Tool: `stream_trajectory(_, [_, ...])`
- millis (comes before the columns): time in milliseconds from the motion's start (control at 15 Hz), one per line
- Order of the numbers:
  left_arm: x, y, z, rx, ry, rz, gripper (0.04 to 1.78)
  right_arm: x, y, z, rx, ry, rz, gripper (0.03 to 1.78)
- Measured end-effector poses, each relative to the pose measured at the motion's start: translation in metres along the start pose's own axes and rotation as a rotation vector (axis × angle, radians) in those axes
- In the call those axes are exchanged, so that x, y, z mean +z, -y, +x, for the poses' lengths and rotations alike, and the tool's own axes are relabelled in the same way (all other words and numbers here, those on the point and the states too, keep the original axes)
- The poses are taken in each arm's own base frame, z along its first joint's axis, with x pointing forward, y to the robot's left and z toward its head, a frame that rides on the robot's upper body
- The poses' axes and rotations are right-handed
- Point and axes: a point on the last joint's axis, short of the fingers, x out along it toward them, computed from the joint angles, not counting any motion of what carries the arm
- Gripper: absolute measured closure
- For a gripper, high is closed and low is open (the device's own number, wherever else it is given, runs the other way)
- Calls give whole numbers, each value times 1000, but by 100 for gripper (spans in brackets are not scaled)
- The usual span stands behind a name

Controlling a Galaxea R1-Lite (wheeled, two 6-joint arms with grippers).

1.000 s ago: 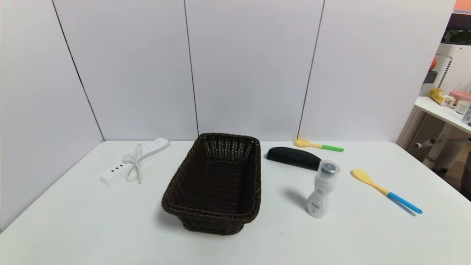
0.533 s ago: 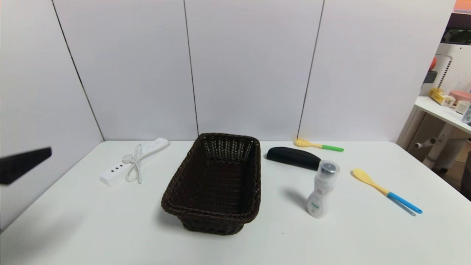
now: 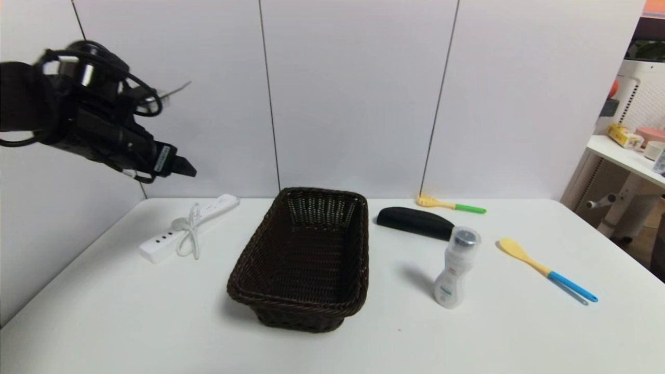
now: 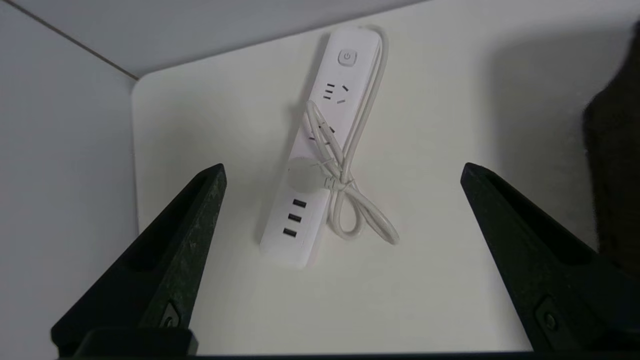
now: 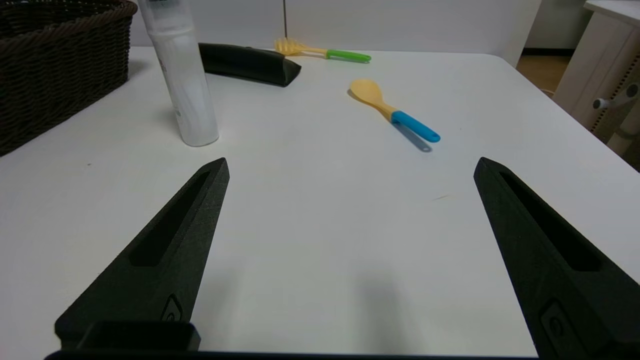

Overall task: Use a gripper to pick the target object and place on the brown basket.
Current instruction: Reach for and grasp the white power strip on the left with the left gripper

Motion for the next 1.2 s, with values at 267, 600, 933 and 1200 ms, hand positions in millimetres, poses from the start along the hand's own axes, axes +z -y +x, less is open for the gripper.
stream_trajectory(267, [-17,-9,88,-25,-155,76,13,0,0,0,0,0,0,12])
stream_trajectory(600, [-43,-26,144,-114,-230,114,13,0,0,0,0,0,0,12])
stream_trajectory(933, [-58,-25,167,-148,-279,106,13,0,0,0,0,0,0,12])
stream_trajectory(1200, [-63,-24,174,-153,-290,103,58,0,0,0,0,0,0,12])
